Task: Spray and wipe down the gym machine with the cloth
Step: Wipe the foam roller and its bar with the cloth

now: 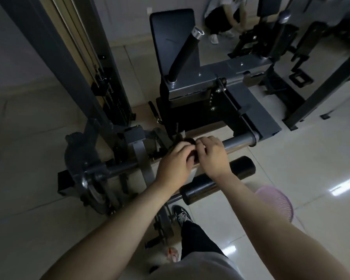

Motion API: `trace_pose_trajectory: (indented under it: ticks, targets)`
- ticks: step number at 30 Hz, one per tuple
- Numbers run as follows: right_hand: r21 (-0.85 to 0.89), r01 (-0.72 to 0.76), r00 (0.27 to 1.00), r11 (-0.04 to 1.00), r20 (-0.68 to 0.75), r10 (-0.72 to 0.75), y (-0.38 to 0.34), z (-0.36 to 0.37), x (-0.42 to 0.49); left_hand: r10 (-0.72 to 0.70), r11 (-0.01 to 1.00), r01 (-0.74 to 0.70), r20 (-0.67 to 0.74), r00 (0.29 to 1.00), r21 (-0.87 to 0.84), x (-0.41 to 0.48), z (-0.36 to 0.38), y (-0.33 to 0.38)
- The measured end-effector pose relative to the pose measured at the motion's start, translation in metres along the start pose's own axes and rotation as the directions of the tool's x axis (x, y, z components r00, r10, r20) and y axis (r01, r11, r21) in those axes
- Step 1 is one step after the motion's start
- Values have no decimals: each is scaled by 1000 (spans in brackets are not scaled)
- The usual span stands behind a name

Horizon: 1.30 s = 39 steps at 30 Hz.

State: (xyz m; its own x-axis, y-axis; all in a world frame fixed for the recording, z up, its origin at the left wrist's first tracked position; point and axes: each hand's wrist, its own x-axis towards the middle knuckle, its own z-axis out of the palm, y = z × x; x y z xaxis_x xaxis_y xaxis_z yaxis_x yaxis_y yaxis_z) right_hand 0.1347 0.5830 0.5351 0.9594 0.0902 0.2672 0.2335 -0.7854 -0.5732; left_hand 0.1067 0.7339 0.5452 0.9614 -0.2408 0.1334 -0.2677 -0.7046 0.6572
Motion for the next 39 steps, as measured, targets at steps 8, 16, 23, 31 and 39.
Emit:
trace_pose_trajectory:
  ticks: [8,16,23,31,39]
  targets:
    - [41,-55,983,998,178,47,-11,-3,-23,-93,995,94,87,992,-9,-25,-14,-4]
    - [159,126,982,979,122,-146,15,-16,-18,-34,921,47,-41,999,387,-36,23,15]
    - [-95,182,983,979,15,-181,87,-58,0,35,834,-7,-41,999,551,0,72,66]
    - [-171,175,984,970,-9,-179,154,-93,21,103,875,-53,-77,992,482,74,136,129]
    - [-85,397,915,914,110,-387,108,-60,-8,45,861,2,-81,996,508,19,93,78]
